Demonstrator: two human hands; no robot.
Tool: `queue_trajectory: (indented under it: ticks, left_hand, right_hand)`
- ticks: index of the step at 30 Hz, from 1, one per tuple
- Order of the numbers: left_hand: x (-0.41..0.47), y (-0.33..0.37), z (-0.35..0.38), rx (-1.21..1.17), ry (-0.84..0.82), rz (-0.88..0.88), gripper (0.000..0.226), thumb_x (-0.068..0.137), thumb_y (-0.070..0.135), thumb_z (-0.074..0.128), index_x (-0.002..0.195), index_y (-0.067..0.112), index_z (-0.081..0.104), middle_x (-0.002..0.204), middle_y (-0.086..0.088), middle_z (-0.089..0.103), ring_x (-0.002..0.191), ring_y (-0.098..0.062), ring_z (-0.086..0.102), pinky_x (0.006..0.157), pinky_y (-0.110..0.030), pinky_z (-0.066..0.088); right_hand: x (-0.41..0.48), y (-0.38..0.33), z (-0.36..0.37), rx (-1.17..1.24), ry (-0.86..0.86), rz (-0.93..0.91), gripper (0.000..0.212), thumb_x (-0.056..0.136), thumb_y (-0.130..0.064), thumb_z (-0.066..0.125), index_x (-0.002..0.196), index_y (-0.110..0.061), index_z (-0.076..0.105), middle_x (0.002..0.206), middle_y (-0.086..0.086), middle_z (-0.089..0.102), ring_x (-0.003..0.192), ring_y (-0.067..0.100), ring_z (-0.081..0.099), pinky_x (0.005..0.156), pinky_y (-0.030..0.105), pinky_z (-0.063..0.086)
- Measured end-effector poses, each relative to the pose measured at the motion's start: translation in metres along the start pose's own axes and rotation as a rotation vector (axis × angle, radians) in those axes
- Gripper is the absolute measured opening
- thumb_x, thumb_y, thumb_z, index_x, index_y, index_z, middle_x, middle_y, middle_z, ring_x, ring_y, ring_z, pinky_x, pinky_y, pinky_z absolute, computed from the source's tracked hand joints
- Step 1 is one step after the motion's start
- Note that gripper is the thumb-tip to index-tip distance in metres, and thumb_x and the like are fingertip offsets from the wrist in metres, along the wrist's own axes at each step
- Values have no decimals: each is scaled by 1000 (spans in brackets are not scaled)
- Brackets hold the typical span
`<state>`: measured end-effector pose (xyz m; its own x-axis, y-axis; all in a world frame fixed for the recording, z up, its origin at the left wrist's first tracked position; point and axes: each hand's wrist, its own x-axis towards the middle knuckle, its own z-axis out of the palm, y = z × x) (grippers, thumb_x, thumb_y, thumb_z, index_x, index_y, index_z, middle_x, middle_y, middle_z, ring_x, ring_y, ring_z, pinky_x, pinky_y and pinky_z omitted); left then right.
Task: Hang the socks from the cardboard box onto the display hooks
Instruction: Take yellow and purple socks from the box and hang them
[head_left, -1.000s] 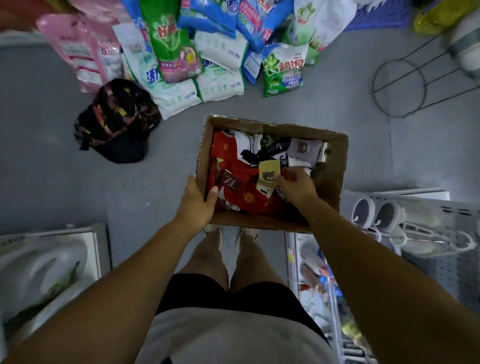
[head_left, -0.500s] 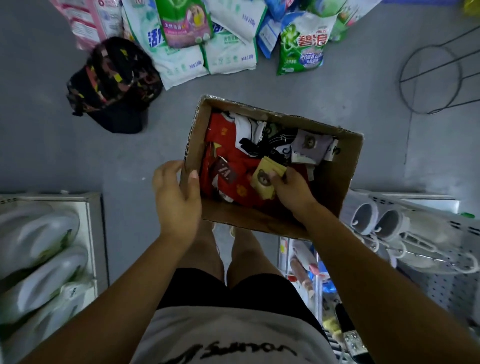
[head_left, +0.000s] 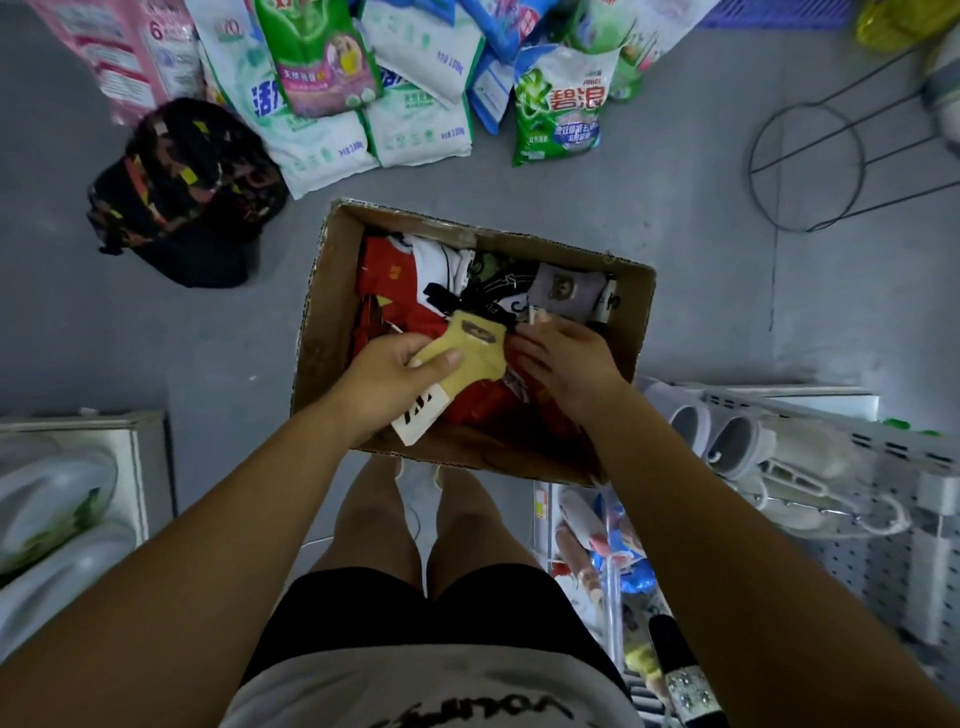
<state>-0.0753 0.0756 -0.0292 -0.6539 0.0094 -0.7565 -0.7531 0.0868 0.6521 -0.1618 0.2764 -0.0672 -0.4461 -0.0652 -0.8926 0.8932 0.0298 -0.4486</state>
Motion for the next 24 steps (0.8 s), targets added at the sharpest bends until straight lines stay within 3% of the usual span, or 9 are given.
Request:
queue_trajectory:
  ticks: [2,4,7,11,16,18,20,22,24]
  left_hand:
    - [3,-5,2,-35,38,-21,20,99,33,63,106,16,72,83,-5,75,71,-9,70,61,-21,54]
    - [6,-11,3,-90,71,-55,16,99,27,63,113,21,69,90,3,76,70,-3,72,57,-18,54]
    - [6,-17,6,-151,101,-79,18,98,21,66,115,26,66,100,5,76,78,-2,74,60,-16,55]
    - [1,-20,11,-189,132,-99,21,97,22,68,116,29,63,99,10,76,82,1,73,63,-15,55]
    - [-11,-18,13,-283,163,-116,28,97,16,67,125,14,62,106,-11,77,86,-27,78,66,-31,62]
    - [-18,-16,12,-299,190,-107,32,97,15,67,129,11,61,109,-14,76,86,-30,78,67,-34,63]
    - [-25,-13,9,-307,205,-89,36,97,16,68,131,11,59,113,-14,75,92,-32,77,80,-43,64]
    - [-35,-7,8,-319,216,-74,39,96,17,70,133,11,57,114,-12,76,98,-34,75,90,-52,60]
    - [-47,2,10,-315,209,-39,37,97,18,69,131,11,57,109,-12,77,98,-41,73,86,-48,59]
  right_hand:
    - [18,-1,-2,34,144,35,25,100,-26,60,118,-8,59,110,10,69,112,24,66,101,40,53]
    - [35,0,-5,-36,239,86,42,99,-31,61,130,-3,54,120,12,67,116,28,64,101,42,53]
    - [49,2,-7,-11,250,130,52,99,-36,59,140,-5,48,140,14,56,126,31,58,98,40,51]
    - [57,4,-8,52,295,77,55,97,-42,58,140,-10,48,140,12,57,126,28,59,98,39,52]
    - [33,3,-5,196,266,6,35,98,-29,63,125,-8,56,126,15,66,101,21,69,87,31,57]
    - [5,1,0,295,218,20,27,97,-25,65,114,-7,55,115,13,69,97,18,68,91,33,56]
    - [-23,3,1,310,178,25,22,94,-20,68,106,-8,54,102,13,70,94,20,70,89,34,58]
    - [-51,8,3,322,114,9,35,92,-20,71,119,-5,54,103,15,71,93,20,72,81,32,60]
    - [-79,15,6,320,70,-4,39,92,-20,71,123,-4,54,109,18,71,91,19,73,78,30,61]
